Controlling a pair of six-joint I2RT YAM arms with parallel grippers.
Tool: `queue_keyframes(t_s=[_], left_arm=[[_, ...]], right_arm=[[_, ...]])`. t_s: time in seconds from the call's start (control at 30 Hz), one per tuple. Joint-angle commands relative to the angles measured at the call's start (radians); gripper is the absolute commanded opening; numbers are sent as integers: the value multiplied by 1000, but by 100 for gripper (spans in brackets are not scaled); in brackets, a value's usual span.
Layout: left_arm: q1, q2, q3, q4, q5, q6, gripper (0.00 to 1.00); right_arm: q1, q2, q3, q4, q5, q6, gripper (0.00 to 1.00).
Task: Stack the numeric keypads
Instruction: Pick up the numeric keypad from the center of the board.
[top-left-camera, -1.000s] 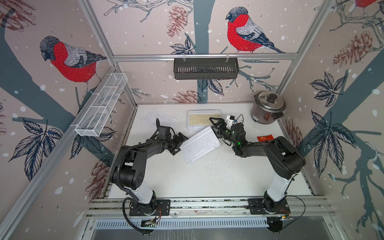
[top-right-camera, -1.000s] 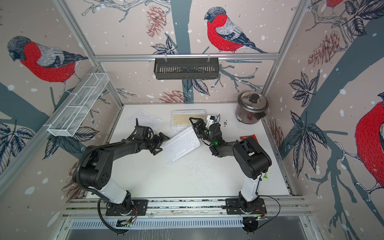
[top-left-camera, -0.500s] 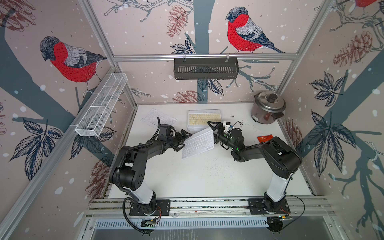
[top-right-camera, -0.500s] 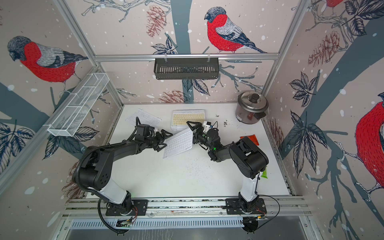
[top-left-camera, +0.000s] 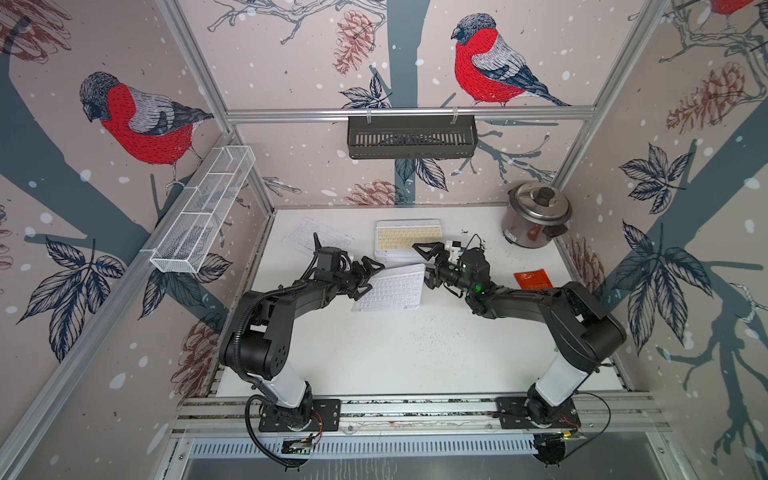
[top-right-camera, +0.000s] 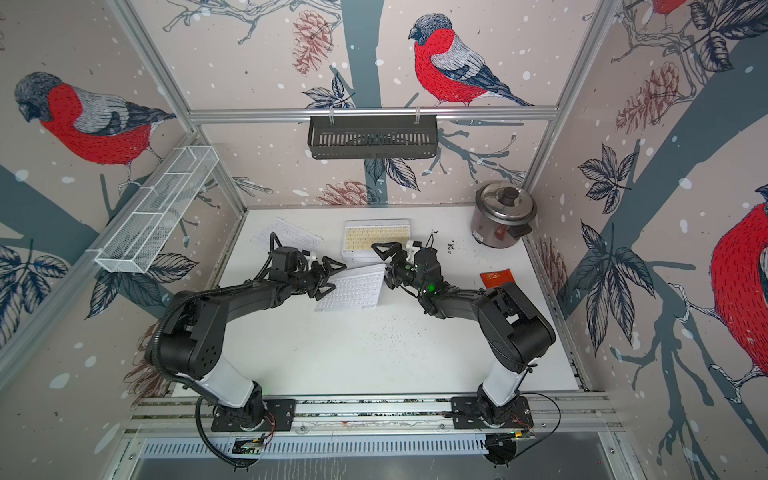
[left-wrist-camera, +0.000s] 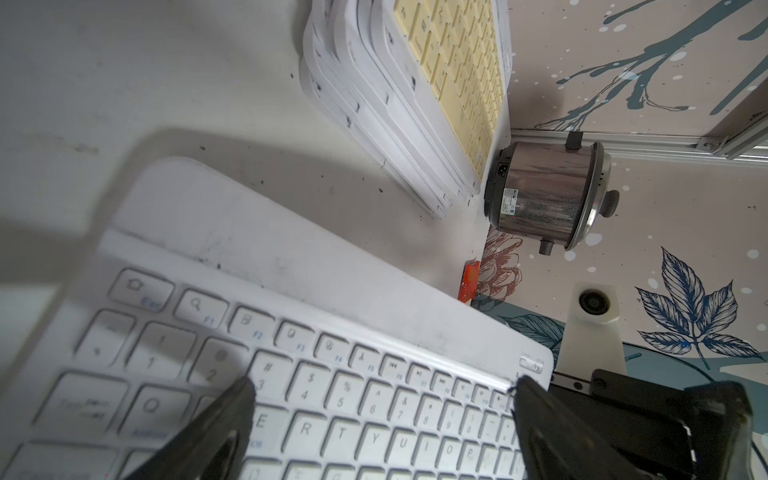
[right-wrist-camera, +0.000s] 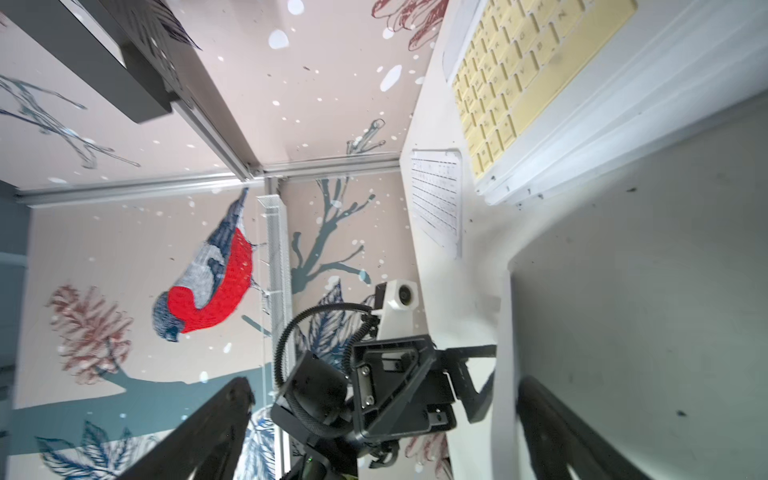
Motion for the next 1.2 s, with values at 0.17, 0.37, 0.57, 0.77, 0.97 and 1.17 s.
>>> queue_keyframes(t_s=[0.17, 0.37, 0.57, 0.77, 0.97, 1.17], left_arm=[[-1, 14, -12, 52, 32, -12, 96], [0, -2, -1, 41, 45, -9, 97], [31, -79, 183, -226, 47, 138, 96], [100, -109, 403, -490, -1, 297, 97], [118, -31, 491, -500, -11, 317, 97], [116, 86, 593, -513, -38, 351, 97]], right_arm=[[-2, -21, 75, -394, -91, -329, 90], [-6, -52, 86, -550, -44, -475, 41], [-16, -39, 170, -664, -61, -660, 11], [-109, 0, 322, -689, -295, -799, 2], [-232, 97, 472, -606, -526, -791, 0], [-304, 270, 643, -576, -617, -781, 1]])
